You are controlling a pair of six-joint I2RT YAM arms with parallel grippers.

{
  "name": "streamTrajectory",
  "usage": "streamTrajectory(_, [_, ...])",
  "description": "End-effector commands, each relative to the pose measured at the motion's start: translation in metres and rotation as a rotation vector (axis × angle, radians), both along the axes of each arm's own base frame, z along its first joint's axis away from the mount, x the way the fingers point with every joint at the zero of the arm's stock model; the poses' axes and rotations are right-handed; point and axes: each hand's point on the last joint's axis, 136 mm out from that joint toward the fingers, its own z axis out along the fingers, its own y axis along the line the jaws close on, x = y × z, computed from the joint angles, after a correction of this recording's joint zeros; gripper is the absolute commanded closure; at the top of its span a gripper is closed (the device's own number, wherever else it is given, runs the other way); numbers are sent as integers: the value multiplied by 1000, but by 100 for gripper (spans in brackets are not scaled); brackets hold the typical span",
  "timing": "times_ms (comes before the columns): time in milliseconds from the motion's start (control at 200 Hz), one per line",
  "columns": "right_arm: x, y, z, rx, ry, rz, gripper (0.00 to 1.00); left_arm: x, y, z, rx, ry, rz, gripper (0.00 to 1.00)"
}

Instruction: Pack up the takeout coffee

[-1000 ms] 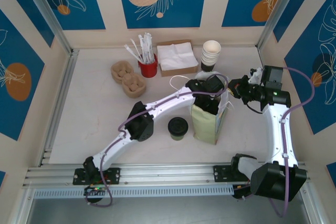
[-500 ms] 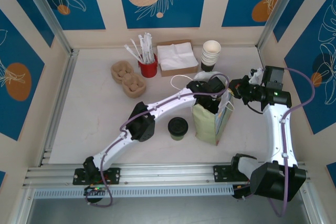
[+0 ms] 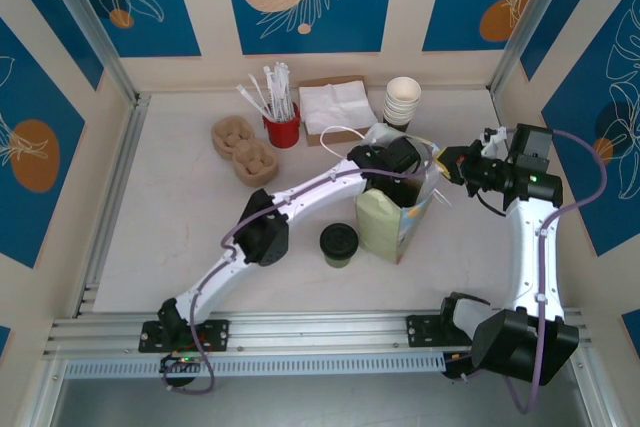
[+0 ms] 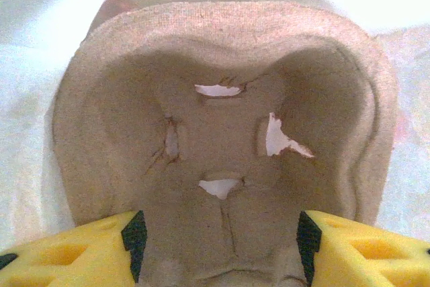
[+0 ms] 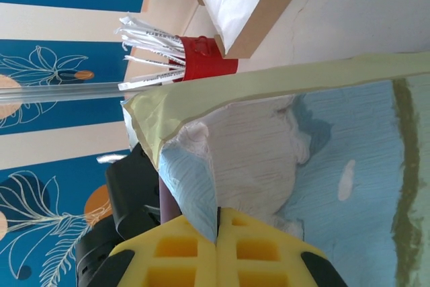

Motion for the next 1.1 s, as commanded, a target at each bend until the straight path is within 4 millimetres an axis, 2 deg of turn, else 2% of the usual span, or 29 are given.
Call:
streamTrajectory(0, [-13, 10, 32, 53, -69, 48, 100, 30, 44, 18, 82, -53, 84, 35])
streamTrajectory(150, [-8, 9, 29, 52, -52, 41, 100, 40, 43, 38, 27, -71, 105, 33])
streamTrajectory(345, [-1, 9, 23, 32, -28, 38, 100, 34, 20, 66, -115, -30, 91, 32])
streamTrajectory(480, [6, 6, 21, 20, -4, 20, 100, 23, 6, 96, -220, 0, 36, 31])
streamTrajectory(745, [28, 3, 28, 3, -4, 3, 100, -16, -10, 165, -434, 86, -120, 32])
streamTrajectory(915, [37, 8, 29, 6, 4, 26, 100, -22, -4, 202, -495, 54, -119, 32])
streamTrajectory(1095, [39, 11, 30, -19, -26, 51, 100, -12, 15, 249, -550, -44, -75, 32])
